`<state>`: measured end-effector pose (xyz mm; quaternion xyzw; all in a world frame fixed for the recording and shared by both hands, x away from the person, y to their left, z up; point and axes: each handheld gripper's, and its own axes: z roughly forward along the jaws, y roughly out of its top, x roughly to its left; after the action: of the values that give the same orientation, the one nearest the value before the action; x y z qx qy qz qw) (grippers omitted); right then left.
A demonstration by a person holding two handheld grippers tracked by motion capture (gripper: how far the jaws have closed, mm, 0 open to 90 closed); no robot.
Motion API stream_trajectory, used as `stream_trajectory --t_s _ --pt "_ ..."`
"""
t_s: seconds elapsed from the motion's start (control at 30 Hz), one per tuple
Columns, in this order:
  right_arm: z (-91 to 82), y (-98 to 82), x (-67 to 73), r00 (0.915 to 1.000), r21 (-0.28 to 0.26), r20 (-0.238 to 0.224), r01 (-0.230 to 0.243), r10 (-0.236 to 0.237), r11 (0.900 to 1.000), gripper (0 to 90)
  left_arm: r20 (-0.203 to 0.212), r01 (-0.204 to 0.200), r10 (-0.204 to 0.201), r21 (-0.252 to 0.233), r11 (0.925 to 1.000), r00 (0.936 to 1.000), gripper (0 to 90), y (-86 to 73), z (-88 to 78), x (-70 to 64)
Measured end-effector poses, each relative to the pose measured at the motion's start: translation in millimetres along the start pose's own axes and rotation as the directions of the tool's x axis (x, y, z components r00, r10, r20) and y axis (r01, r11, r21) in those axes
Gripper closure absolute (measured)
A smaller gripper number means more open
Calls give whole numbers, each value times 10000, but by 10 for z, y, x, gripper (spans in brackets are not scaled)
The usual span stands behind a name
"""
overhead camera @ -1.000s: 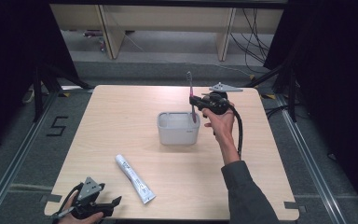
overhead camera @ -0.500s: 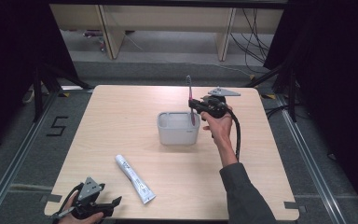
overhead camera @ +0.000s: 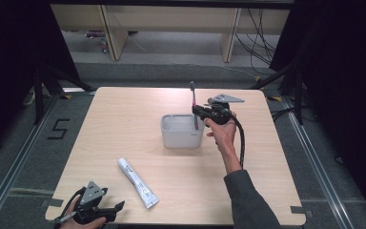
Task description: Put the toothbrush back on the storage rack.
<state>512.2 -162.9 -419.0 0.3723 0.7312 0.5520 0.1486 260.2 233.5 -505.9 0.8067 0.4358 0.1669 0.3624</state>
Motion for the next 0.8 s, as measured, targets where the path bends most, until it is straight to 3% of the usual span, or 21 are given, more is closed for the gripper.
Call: stream_trajectory --t_s 0.07,0.13,0.17,0.23,0.3,0.33,0.43,0.57,0.6,0.67,0.73,0.8 --pt "3 -16 22 9997 46 -86 -221 221 9997 824 -13 -169 169 165 9997 9999 199 2 -8 13" --pt "8 -34 14 10000 -23 -62 71 -71 10000 823 -81 94 -94 -72 9999 9999 199 0 11 -8" --pt "-1 -42 31 9999 114 -26 -121 121 9999 823 -53 78 -78 -57 10000 10000 200 -1 6 -9" --pt "8 -60 12 10000 38 19 91 -91 10000 822 -77 -16 16 39 10000 10000 200 0 5 3" --pt "16 -82 15 9998 195 -44 -192 193 9996 821 -18 61 -61 -12 10000 10000 200 -3 8 -7" --pt "18 -90 -1 9999 161 109 91 -92 9998 821 -4 27 -27 17 10000 10000 200 -2 5 -5" --pt "39 -121 18 9997 240 26 -264 263 9994 816 -22 -138 138 174 9998 9999 199 0 -7 12" --pt "58 -119 5 9997 189 129 208 -210 9996 806 -40 -150 151 176 9997 9999 200 0 -8 11" --pt "48 -116 9 9994 291 252 224 -231 9993 805 -11 34 -34 -1 10000 10000 200 -2 3 -4" --pt "48 -120 28 9998 398 178 99 -106 9992 805 6 3 -3 -9 10000 10000 200 -4 0 -4" --pt "48 -118 19 9990 354 256 369 -378 9987 804 -154 6 -5 39 10000 9999 200 -4 7 1" --pt "39 -124 26 9996 451 232 179 -190 9988 804 -16 10 -10 15 10000 10000 199 -3 1 -5"
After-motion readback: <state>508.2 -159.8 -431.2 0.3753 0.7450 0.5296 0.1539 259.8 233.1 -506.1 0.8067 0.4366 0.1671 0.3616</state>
